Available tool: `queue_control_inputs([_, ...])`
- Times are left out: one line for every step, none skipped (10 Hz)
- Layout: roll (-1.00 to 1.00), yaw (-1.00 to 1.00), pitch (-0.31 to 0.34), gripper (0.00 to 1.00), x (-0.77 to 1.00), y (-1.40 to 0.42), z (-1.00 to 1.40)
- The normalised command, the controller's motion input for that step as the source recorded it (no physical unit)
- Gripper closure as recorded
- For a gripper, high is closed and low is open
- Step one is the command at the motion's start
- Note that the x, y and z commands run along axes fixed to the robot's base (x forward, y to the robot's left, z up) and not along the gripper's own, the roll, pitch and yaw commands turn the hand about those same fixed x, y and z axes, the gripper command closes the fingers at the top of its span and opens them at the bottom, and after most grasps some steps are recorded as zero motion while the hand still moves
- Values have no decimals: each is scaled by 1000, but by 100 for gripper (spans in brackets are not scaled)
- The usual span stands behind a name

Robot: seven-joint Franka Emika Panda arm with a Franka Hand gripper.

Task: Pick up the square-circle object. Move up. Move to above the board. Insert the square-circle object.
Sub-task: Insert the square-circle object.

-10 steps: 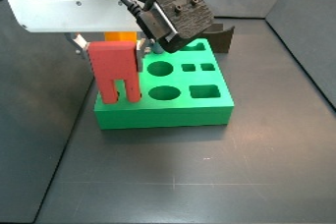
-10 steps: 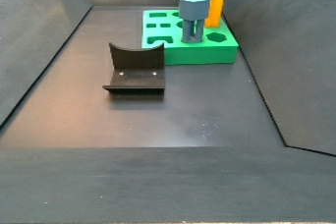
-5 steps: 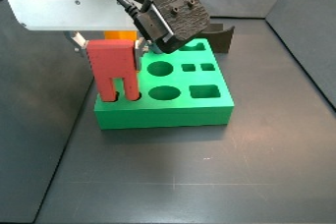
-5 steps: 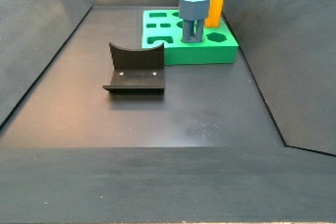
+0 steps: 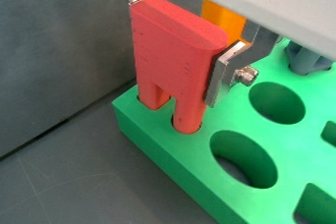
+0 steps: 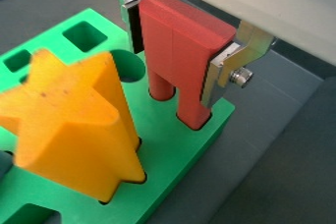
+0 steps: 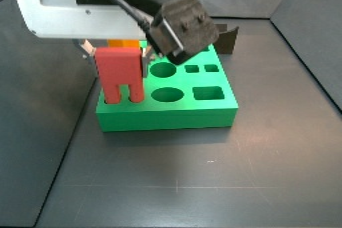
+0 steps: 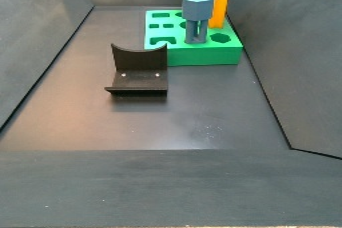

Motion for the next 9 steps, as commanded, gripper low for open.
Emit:
queue_control_inputs([147, -49, -20, 100, 0, -129, -923])
queue_control_inputs([157, -60, -24, 100, 0, -109, -997])
queue_control_inputs([137, -51, -27, 100, 0, -26, -1000])
queue_control_inputs([76, -9, -43, 100, 0, 0, -1000])
queue_control_inputs([44, 0, -51, 100, 0, 0, -1000])
queue_control_inputs([40, 0, -39, 100, 0, 0, -1000])
queue_control_inputs([27, 0, 0, 100, 211, 0, -1000])
queue_control_inputs([0, 0, -20, 100, 191, 0, -1000])
queue_control_inputs([-251, -66, -139, 100, 0, 17, -611])
